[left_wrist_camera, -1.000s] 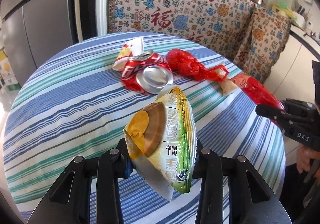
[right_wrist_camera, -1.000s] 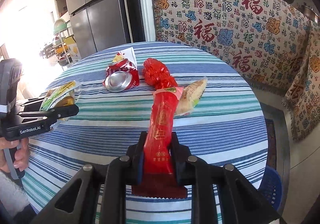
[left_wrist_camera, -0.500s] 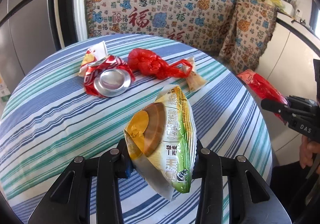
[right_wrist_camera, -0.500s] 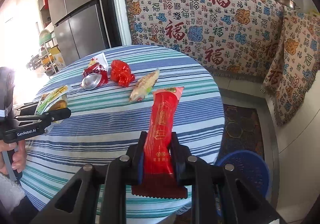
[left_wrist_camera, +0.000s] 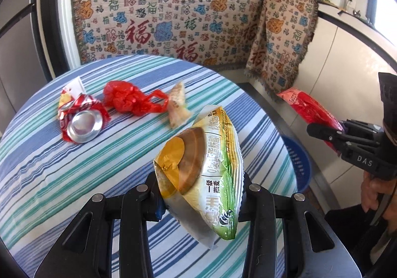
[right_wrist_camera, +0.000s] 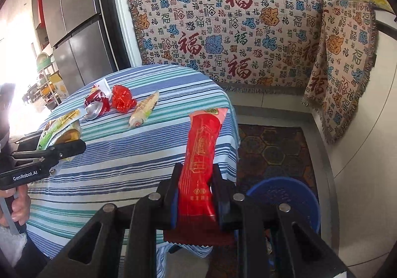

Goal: Collect trash
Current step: 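Carry both items over the blue wastebasket and open both grippers to drop them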

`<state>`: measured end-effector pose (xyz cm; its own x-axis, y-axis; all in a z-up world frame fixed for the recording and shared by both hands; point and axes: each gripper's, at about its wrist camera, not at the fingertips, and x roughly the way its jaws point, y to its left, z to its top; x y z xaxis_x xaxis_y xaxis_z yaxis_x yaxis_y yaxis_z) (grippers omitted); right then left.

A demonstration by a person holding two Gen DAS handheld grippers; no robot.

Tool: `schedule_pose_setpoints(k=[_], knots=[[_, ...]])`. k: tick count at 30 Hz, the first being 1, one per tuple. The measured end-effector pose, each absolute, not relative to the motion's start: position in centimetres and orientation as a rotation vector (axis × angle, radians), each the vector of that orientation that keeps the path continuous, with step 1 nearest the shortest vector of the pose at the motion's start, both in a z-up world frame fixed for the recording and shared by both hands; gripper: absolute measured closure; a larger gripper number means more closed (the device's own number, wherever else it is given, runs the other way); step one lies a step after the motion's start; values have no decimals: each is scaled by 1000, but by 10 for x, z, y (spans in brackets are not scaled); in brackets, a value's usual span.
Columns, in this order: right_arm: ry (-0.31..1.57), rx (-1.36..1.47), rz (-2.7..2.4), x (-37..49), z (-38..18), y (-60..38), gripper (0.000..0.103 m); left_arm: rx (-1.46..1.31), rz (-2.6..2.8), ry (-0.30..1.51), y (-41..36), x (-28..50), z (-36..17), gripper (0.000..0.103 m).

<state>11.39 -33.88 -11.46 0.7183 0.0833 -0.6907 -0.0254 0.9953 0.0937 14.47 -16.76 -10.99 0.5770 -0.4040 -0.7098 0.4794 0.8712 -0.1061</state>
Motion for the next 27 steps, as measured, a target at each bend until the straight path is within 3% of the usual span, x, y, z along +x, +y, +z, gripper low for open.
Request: schedule_pose_setpoints(k=[11, 27], knots=[[800, 109, -160, 77, -126, -445, 81, 97, -761, 834, -293, 131, -96, 63], [871, 160, -230, 90, -161, -515, 79, 90, -916, 970, -441, 169, -147, 63]])
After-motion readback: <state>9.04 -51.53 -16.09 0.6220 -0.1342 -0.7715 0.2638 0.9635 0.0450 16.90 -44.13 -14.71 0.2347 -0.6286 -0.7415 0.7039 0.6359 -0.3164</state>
